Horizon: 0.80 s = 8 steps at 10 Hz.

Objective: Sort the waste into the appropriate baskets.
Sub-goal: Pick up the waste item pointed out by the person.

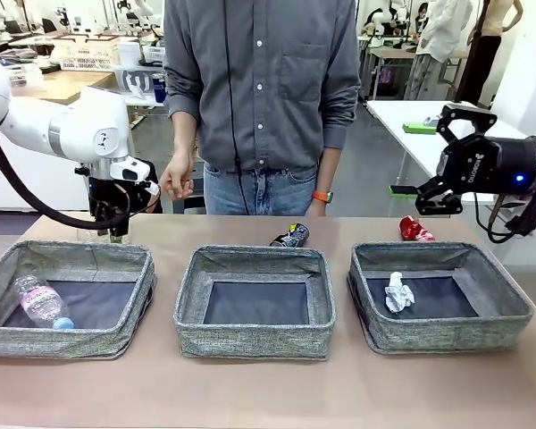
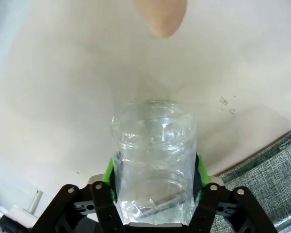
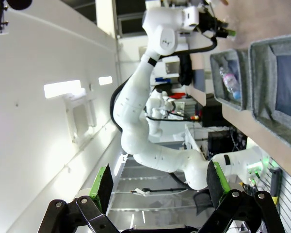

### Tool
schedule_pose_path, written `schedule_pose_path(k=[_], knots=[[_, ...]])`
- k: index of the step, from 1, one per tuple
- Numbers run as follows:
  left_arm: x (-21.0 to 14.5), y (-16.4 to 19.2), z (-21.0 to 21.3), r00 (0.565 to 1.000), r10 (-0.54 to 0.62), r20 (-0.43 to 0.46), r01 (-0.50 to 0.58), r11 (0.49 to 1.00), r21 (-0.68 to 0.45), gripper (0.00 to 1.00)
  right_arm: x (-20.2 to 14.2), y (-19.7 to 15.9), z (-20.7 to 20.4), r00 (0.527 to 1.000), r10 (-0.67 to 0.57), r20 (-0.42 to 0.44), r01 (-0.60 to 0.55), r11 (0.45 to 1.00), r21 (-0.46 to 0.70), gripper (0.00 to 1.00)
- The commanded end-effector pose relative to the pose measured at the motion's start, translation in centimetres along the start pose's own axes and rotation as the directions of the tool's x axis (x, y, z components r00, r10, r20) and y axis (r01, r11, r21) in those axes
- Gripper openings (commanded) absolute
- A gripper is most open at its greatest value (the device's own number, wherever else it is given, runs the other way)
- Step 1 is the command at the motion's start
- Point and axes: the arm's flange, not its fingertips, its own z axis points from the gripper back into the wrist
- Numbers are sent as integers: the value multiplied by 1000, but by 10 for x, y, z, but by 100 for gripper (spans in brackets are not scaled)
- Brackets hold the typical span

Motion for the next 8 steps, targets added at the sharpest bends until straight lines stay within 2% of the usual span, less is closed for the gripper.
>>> schedule_pose_path(k=[1,4,6,8], knots=[[-1,1,3,1000,19,2,-19,1000,9,21,-1,0,-1,1000,3,-7,-3,1000,-4,100],[-4,1,9,999,44,1,-44,999,11,21,-1,0,-1,1000,3,-7,-3,1000,-4,100],[-8,5,20,991,133,9,-133,991,4,21,-1,0,-1,1000,3,-7,-3,1000,-4,100],[-34,11,77,960,258,106,-264,964,39,21,-1,0,-1,1000,3,-7,-3,1000,-4,100]])
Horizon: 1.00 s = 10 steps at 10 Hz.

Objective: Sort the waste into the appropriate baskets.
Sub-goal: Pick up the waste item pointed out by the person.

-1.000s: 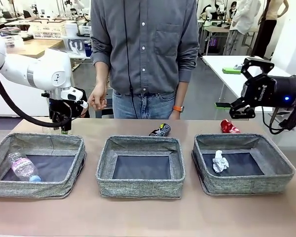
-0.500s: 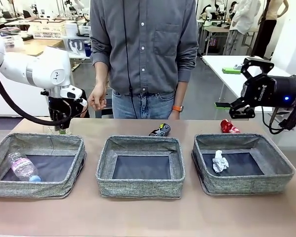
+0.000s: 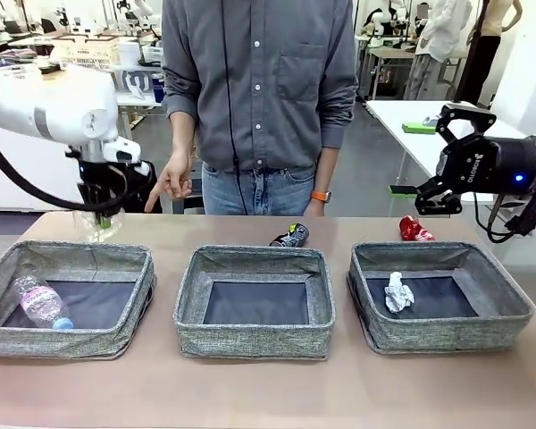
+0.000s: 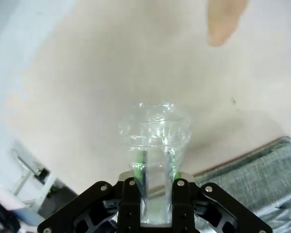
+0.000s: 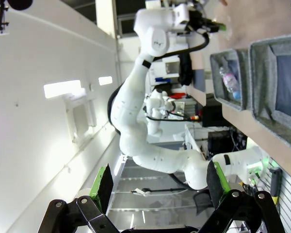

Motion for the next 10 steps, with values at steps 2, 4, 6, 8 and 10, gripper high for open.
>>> schedule_pose_path(k=[2,4,6,8,10], knots=[[-59,9,115,958,253,138,-247,967,-61,21,-1,0,-1,1000,3,-7,-3,1000,-4,100],[-111,-5,160,934,358,20,-323,863,-389,21,-1,0,-1,1000,3,-7,-3,1000,-4,100],[-174,-63,164,955,294,-43,-283,855,-434,21,-1,0,-1,1000,3,-7,-3,1000,-4,100],[-151,-38,181,962,274,-23,-259,874,-411,21,-1,0,-1,1000,3,-7,-3,1000,-4,100],[-151,-38,181,962,274,-23,-259,874,-411,21,-1,0,-1,1000,3,-7,-3,1000,-4,100]])
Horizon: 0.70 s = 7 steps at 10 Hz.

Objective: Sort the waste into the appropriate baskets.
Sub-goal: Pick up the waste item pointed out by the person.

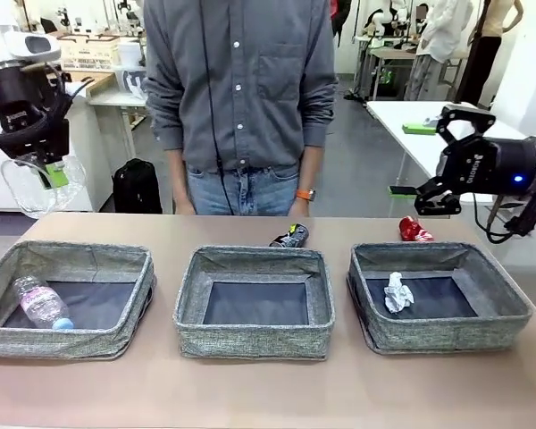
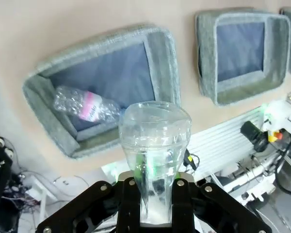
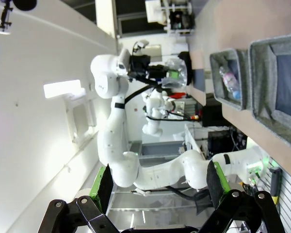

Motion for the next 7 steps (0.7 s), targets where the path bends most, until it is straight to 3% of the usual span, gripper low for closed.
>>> schedule_pose_path(k=[1,2,3,4,5,6,7], knots=[[14,8,8,1000,-21,6,21,1000,17,21,-1,0,0,1000,2,-6,-2,1000,-4,100],[0,0,0,1000,0,0,0,1000,0,21,-1,0,0,1000,2,-6,-2,1000,-4,100],[8,-34,-6,998,63,-4,-63,997,34,21,-1,0,0,1000,2,-6,-2,1000,-4,100],[13,-101,5,990,136,37,-140,975,173,21,-1,0,0,1000,2,-6,-2,1000,-4,100],[19,-182,24,971,239,18,-240,965,105,21,-1,0,0,1000,2,-6,-2,1000,-4,100],[12,-267,35,983,181,16,-181,965,189,21,-1,0,0,1000,2,-6,-2,1000,-4,100],[5,-314,37,989,149,18,-149,956,254,21,-1,0,0,1000,2,-6,-2,1000,-4,100]])
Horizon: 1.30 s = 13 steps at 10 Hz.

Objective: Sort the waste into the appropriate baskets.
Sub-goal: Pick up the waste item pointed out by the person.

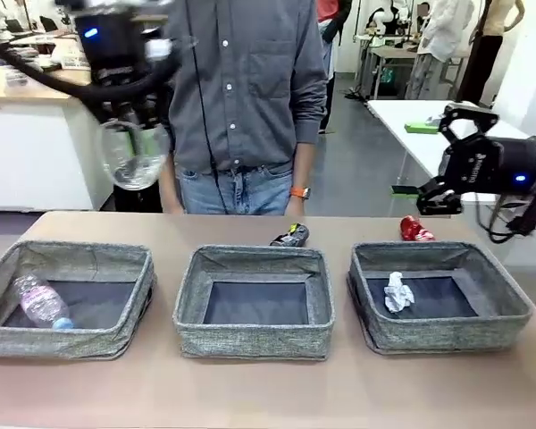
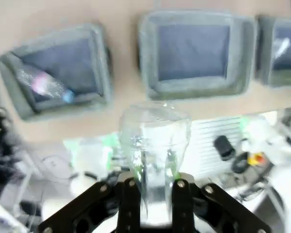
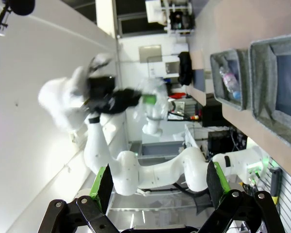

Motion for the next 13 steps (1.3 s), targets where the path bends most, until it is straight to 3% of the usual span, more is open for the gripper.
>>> schedule_pose_path(k=[1,4,8,10,11,13], knots=[[6,-81,37,998,-52,-37,57,986,156,21,-1,0,0,1000,2,-5,-2,1000,-4,100],[-25,-136,86,991,-124,50,113,977,179,21,-1,0,0,1000,2,-5,-2,1000,-4,100],[-25,-176,103,986,-158,52,146,971,188,21,-1,0,0,1000,2,-5,-2,1000,-4,100],[-18,-175,109,987,-159,22,156,981,115,21,-1,0,0,1000,2,-5,-2,1000,-4,100],[-35,-156,69,982,-178,55,167,973,162,21,-1,0,0,1000,2,-5,-2,1000,-4,100],[-35,-156,69,982,-178,55,167,973,162,21,-1,0,0,1000,2,-5,-2,1000,-4,100]])
